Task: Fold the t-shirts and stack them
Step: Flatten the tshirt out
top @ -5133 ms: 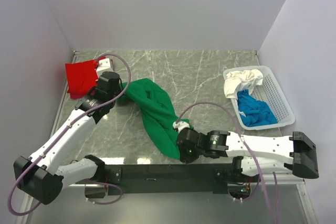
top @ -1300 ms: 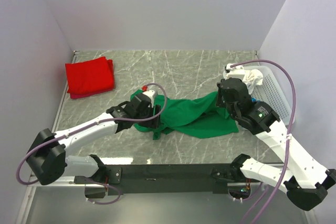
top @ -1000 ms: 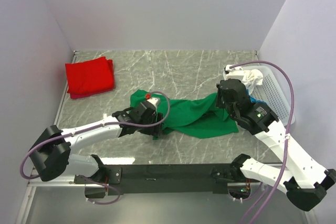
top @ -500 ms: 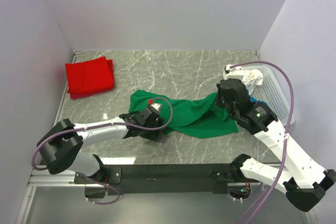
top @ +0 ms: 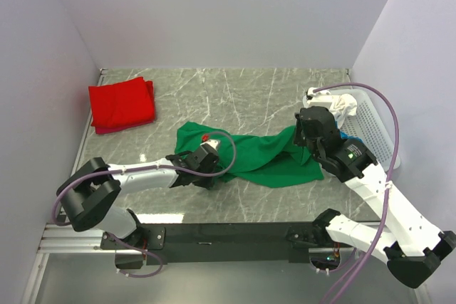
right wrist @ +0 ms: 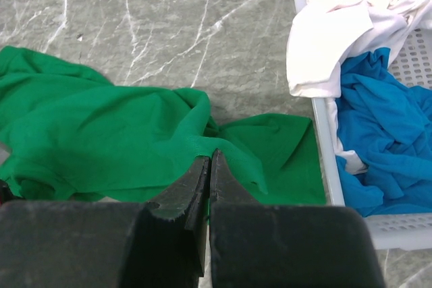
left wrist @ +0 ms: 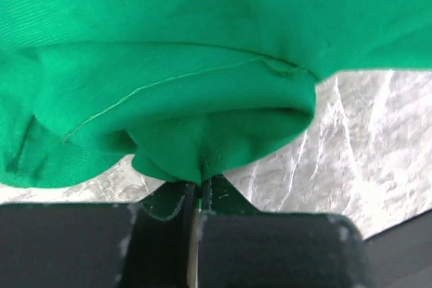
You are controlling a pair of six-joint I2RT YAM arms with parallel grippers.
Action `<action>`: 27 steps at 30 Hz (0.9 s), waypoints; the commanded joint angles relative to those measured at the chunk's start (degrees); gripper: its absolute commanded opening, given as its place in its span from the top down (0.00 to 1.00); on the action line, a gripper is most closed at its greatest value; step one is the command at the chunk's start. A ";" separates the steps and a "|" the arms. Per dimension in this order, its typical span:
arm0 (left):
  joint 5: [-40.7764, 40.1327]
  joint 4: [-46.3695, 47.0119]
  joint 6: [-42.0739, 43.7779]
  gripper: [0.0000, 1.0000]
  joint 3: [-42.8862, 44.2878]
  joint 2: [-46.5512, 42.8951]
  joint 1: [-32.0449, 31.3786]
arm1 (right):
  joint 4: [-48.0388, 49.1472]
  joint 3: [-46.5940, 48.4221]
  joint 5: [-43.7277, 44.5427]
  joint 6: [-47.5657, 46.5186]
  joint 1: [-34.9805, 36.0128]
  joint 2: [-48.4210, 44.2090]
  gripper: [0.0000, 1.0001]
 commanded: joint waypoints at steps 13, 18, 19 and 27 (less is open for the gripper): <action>-27.25 -28.81 2.11 1.00 16.14 -24.67 14.78 | -1.25 10.83 3.28 -4.82 -3.60 -1.84 1.00; -33.23 -33.21 7.12 1.00 28.18 -30.48 21.04 | -3.18 16.47 4.50 -6.41 -3.69 -0.17 1.00; -35.41 -34.96 7.48 1.00 29.76 -30.48 22.01 | -3.45 18.22 4.60 -6.84 -3.78 0.01 1.00; -42.56 -39.90 9.93 0.99 39.18 -32.67 23.25 | -6.53 27.11 5.39 -8.87 -3.78 -0.08 1.00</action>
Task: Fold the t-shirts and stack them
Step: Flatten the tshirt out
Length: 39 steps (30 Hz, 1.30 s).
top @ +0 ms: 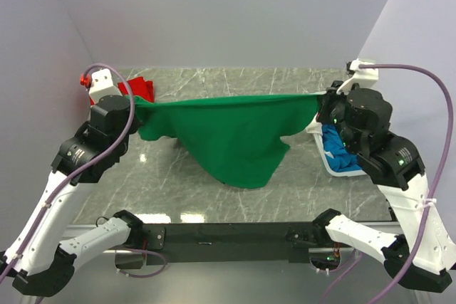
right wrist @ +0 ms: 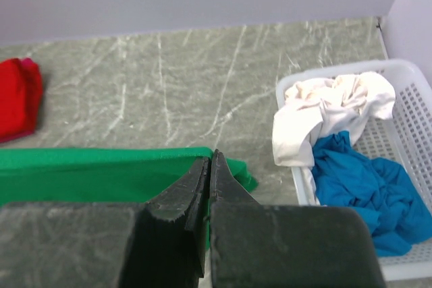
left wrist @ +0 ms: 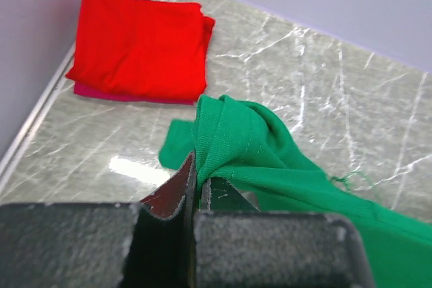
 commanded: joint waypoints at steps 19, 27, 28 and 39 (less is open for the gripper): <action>6.06 1.48 12.41 0.99 0.87 -9.92 1.24 | 0.10 1.68 2.13 -2.82 -4.39 0.72 1.00; 11.66 3.95 17.86 0.99 19.67 -5.45 1.24 | -4.36 14.14 -7.63 -2.64 -4.39 -0.16 1.00; 12.73 3.69 18.13 0.99 23.26 -4.83 1.24 | -5.16 15.47 -9.73 -2.73 -4.39 -0.08 1.00; 33.65 -4.13 18.57 0.99 45.60 -0.09 1.24 | -12.80 24.95 -27.93 -1.94 -4.30 -4.29 1.00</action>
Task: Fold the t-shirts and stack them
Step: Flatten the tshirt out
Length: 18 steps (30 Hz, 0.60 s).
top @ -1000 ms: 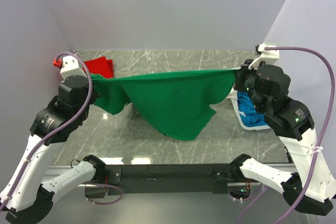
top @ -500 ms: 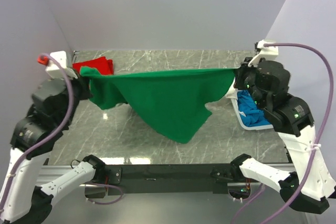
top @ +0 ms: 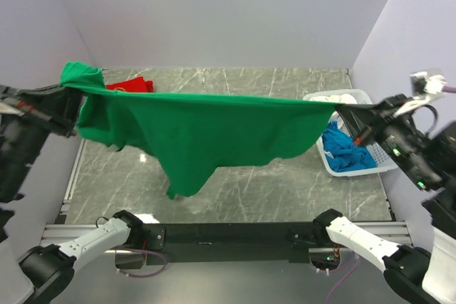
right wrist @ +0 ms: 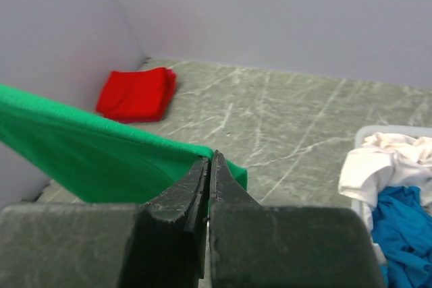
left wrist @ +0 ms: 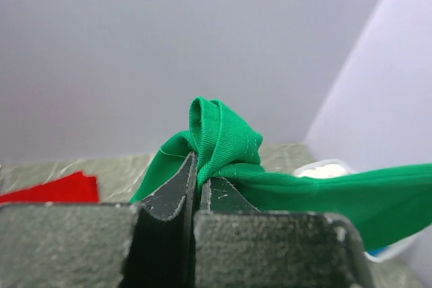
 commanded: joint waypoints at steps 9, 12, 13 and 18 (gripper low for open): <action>20.85 0.85 -0.28 0.99 0.81 1.56 0.54 | -2.76 2.81 -4.21 -0.12 -0.87 -2.53 1.00; 19.99 2.86 -0.02 0.99 -7.62 2.00 0.54 | 0.13 -3.51 0.26 -0.12 -0.87 -2.88 1.00; 19.37 4.27 -0.19 0.99 -13.30 1.65 0.54 | 1.79 -5.03 1.75 -0.21 -0.87 -2.80 1.00; 11.04 10.43 -3.09 0.99 -28.29 3.65 0.54 | 7.51 -15.30 7.73 0.58 -0.87 -0.52 1.00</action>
